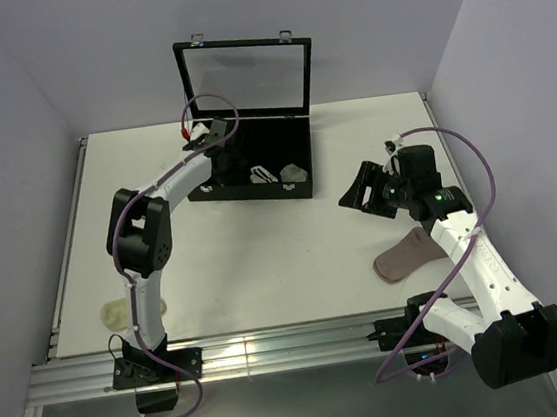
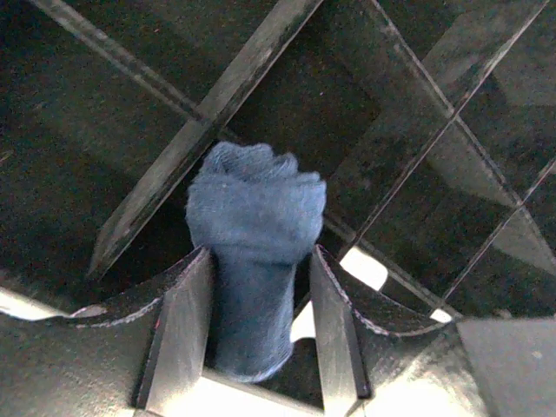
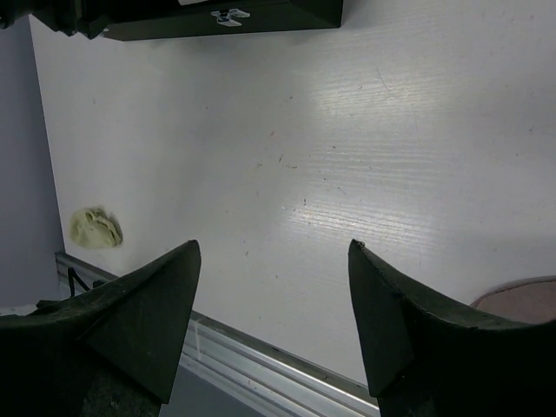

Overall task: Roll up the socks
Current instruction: Place the sock in the storage box.

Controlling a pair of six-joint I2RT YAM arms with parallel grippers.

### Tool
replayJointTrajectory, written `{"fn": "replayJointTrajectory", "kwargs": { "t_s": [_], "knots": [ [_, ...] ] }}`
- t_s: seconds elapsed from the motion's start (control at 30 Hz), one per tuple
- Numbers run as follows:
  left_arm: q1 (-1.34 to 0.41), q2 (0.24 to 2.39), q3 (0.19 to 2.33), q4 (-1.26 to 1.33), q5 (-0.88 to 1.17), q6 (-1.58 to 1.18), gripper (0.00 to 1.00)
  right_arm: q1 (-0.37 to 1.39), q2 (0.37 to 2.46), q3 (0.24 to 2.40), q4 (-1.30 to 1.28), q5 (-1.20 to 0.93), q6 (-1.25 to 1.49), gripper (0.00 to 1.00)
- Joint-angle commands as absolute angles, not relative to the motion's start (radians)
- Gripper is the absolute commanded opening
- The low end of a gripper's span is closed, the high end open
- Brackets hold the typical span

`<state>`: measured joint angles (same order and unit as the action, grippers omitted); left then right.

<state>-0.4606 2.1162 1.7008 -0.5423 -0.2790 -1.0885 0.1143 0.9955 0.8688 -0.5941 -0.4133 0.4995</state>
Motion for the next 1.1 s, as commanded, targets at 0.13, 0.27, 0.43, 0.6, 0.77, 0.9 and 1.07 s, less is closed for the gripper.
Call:
{"fn": "replayJointTrajectory", "kwargs": {
  "t_s": [0.13, 0.27, 0.43, 0.6, 0.77, 0.9, 1.07],
  "knots": [
    [-0.471, 2.028, 1.665, -0.611, -0.308, -1.049, 0.51, 0.106, 0.989, 0.867, -0.563, -0.436, 0.485, 0.75],
    [-0.472, 2.025, 1.669, -0.644, -0.291, -1.068, 0.49, 0.104, 0.992, 0.87, -0.564, -0.449, 0.483, 0.75],
    [-0.476, 1.948, 1.658, -0.6, -0.334, -1.02, 0.47, 0.104, 0.983, 0.865, -0.563, -0.449, 0.482, 0.74],
    [-0.477, 1.951, 1.718, -0.557, -0.334, -0.931, 0.44, 0.106, 0.989, 0.867, -0.561, -0.457, 0.482, 0.74],
    [-0.476, 2.008, 1.743, -0.473, -0.304, -0.862, 0.38, 0.106, 0.992, 0.854, -0.551, -0.465, 0.489, 0.74],
    [-0.474, 2.045, 1.735, -0.352, -0.302, -0.807, 0.33, 0.106, 0.999, 0.842, -0.543, -0.48, 0.499, 0.73],
    [-0.468, 2.14, 1.772, -0.356, -0.328, -0.796, 0.3, 0.104, 1.002, 0.834, -0.549, -0.477, 0.497, 0.73]
  ]
}}
